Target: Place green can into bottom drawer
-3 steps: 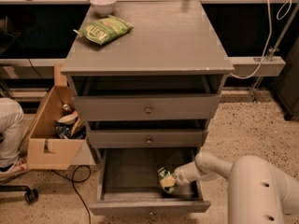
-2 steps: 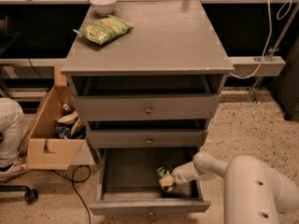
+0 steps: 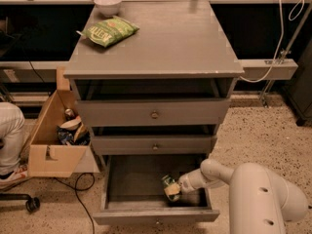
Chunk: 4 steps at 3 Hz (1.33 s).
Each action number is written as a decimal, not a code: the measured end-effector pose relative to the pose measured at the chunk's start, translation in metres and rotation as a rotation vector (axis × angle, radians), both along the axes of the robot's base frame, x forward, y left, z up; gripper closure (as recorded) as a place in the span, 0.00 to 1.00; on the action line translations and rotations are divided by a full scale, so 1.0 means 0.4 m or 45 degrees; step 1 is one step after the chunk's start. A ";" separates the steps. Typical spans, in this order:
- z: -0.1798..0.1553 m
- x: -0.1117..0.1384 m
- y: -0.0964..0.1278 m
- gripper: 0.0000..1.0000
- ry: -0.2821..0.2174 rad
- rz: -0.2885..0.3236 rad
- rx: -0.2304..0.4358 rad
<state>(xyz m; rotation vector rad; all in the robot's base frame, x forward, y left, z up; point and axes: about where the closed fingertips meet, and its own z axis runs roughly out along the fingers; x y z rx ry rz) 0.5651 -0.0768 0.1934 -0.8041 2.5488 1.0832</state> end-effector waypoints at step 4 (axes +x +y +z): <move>0.323 0.055 -0.218 0.00 -0.357 -0.133 0.213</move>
Offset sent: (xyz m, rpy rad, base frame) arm 0.0141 -0.0264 0.0370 0.0270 -0.0858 -0.0260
